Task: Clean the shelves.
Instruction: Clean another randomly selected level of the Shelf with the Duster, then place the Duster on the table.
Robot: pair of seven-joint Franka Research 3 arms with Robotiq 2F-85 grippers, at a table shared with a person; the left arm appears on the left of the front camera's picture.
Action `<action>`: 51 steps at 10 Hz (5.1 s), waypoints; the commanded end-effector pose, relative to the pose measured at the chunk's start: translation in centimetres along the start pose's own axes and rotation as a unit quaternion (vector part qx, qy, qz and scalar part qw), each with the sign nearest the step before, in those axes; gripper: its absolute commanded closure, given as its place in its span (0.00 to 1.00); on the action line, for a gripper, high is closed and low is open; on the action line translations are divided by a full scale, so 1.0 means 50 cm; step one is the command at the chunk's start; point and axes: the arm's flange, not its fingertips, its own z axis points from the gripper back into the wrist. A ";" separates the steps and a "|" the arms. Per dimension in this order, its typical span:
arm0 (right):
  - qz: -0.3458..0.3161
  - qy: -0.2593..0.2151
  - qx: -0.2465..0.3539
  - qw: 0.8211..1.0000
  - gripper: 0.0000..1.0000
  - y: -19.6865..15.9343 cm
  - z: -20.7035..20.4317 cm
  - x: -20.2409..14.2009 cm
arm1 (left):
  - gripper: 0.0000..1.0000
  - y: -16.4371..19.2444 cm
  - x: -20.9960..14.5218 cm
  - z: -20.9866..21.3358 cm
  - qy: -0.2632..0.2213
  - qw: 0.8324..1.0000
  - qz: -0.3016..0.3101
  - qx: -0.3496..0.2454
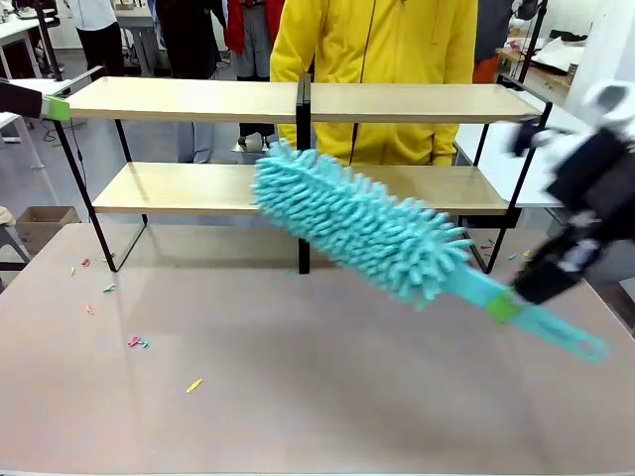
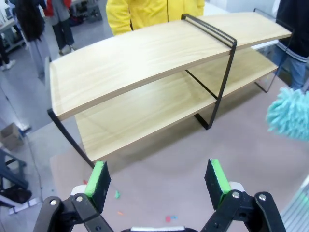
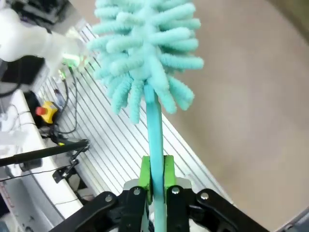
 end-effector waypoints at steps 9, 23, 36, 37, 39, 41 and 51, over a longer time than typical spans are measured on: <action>0.071 -0.063 0.025 0.995 0.88 -0.152 0.300 -0.096 | 0.00 0.005 0.002 0.001 0.000 1.000 -0.009 0.001; -0.064 -0.258 -0.085 0.960 0.88 -0.329 0.534 -0.350 | 0.00 0.005 0.002 0.001 0.000 1.000 -0.009 0.001; 0.158 0.128 0.105 0.974 0.88 -0.264 -0.033 -0.087 | 0.00 -0.022 -0.478 -0.176 0.072 0.809 0.468 -0.348; 0.097 0.186 0.009 0.978 0.88 -0.282 0.005 -0.104 | 0.00 -0.006 -0.471 -0.184 0.102 0.821 0.451 -0.335; 0.147 0.135 0.121 0.972 0.88 -0.221 -0.091 -0.083 | 0.00 0.073 -0.351 -0.278 0.209 0.833 0.383 -0.339; 0.117 0.202 0.088 0.968 0.88 -0.317 -0.107 -0.075 | 0.00 0.073 -0.351 -0.278 0.209 0.833 0.383 -0.339; 0.134 0.046 0.044 0.989 0.00 -0.518 -0.222 -0.053 | 0.00 0.073 -0.351 -0.278 0.209 0.833 0.383 -0.339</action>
